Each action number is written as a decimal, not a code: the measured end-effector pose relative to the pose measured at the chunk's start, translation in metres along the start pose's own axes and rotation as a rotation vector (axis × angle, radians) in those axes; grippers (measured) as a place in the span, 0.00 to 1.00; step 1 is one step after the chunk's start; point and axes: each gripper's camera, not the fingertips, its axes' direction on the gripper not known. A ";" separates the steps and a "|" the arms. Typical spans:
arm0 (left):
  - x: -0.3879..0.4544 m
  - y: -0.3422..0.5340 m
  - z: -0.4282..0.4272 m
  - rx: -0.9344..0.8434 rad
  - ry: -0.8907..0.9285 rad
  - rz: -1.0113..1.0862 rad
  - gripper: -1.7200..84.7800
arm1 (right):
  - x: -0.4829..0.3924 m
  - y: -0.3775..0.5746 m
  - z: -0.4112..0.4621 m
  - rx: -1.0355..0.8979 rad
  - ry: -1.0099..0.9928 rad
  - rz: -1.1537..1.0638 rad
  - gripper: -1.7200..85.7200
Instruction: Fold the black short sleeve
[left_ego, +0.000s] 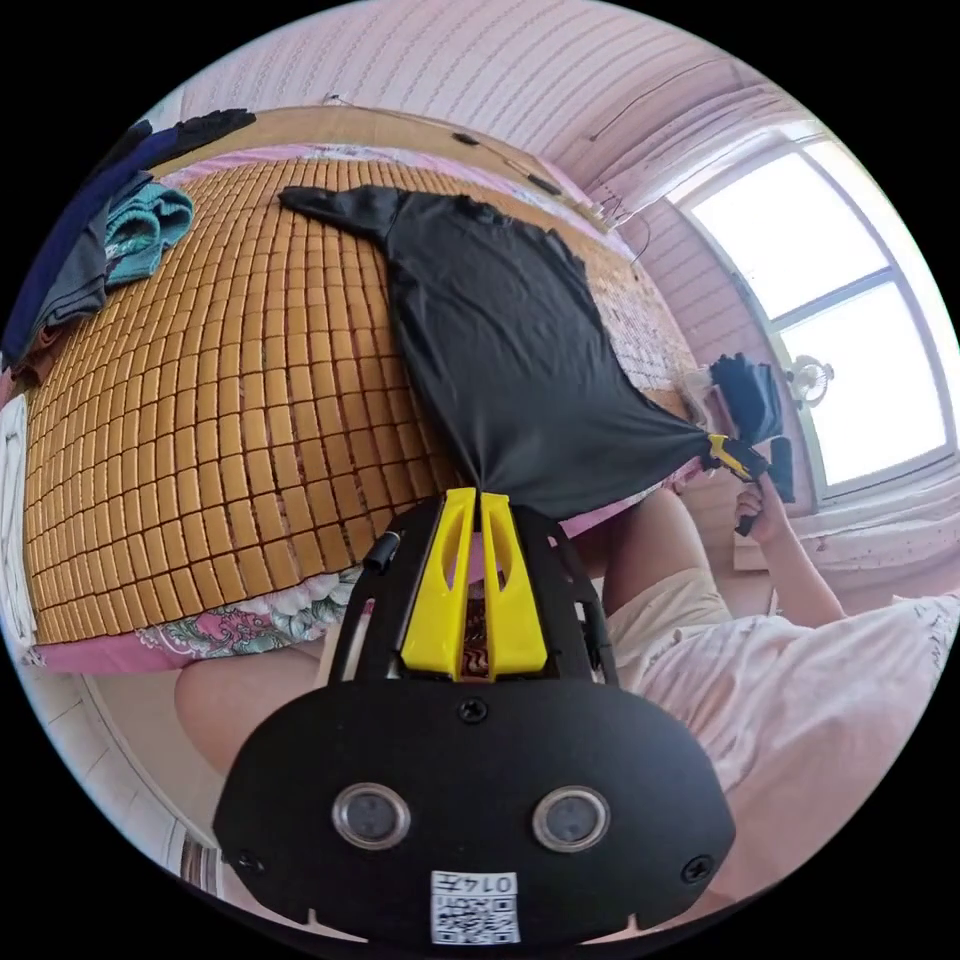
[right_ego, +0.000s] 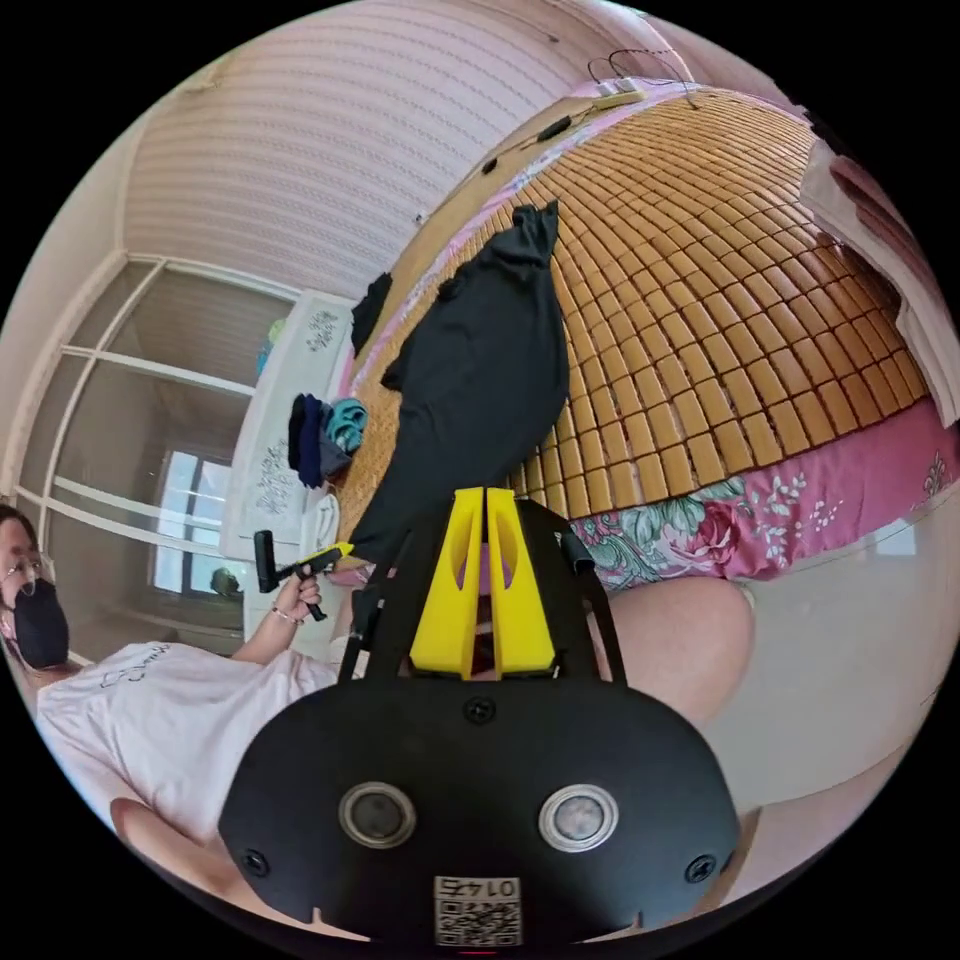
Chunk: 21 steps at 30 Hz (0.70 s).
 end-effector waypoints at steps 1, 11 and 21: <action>0.008 0.005 -0.028 0.069 0.039 0.014 0.01 | -0.002 0.001 -0.009 0.034 -0.038 -0.006 0.02; 0.115 0.033 -0.360 0.832 0.176 0.376 0.01 | -0.209 -0.020 -0.174 0.393 -0.437 -0.587 0.02; 0.186 -0.016 -0.533 1.056 -0.006 0.456 0.01 | -0.418 -0.062 -0.241 0.467 -0.168 -0.952 0.02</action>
